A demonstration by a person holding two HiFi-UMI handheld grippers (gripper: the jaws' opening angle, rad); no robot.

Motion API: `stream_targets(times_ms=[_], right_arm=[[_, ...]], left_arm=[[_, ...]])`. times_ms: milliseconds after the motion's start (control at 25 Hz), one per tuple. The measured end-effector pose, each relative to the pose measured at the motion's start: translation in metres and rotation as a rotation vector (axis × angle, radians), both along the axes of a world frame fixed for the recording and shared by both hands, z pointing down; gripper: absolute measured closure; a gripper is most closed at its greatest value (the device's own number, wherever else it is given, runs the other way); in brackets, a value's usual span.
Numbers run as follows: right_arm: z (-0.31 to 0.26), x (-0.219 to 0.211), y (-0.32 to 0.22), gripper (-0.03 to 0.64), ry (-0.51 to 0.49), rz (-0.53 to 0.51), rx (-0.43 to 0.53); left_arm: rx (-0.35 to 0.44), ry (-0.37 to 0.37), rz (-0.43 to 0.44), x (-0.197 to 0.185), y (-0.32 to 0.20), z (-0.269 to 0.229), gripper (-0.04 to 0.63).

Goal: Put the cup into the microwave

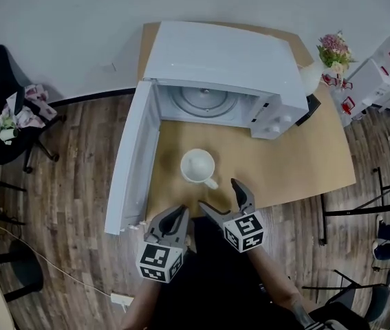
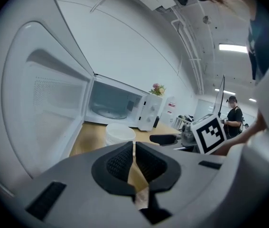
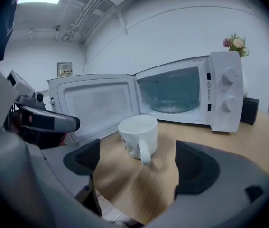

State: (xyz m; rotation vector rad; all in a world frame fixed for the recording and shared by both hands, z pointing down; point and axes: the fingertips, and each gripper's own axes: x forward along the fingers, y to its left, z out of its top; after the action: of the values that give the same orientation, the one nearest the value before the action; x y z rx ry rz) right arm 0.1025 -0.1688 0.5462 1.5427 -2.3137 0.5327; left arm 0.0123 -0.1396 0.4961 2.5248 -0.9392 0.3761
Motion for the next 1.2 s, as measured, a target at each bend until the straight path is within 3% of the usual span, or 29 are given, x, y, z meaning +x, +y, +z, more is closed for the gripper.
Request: stream_targets(times_ms=[680,1200], right_arm=[[0.021,-0.022,-0.062,0.154,0.081,-0.160,0.062],[0.026,-0.037,-0.088,0.153,0.065,-0.212,0.117]], left_arm=[[-0.068,-0.007,-0.133,-0.003,-0.039,0.020,0.580],[-0.078,-0.021,-0.186,-0.003,-0.048,0.027,0.580]])
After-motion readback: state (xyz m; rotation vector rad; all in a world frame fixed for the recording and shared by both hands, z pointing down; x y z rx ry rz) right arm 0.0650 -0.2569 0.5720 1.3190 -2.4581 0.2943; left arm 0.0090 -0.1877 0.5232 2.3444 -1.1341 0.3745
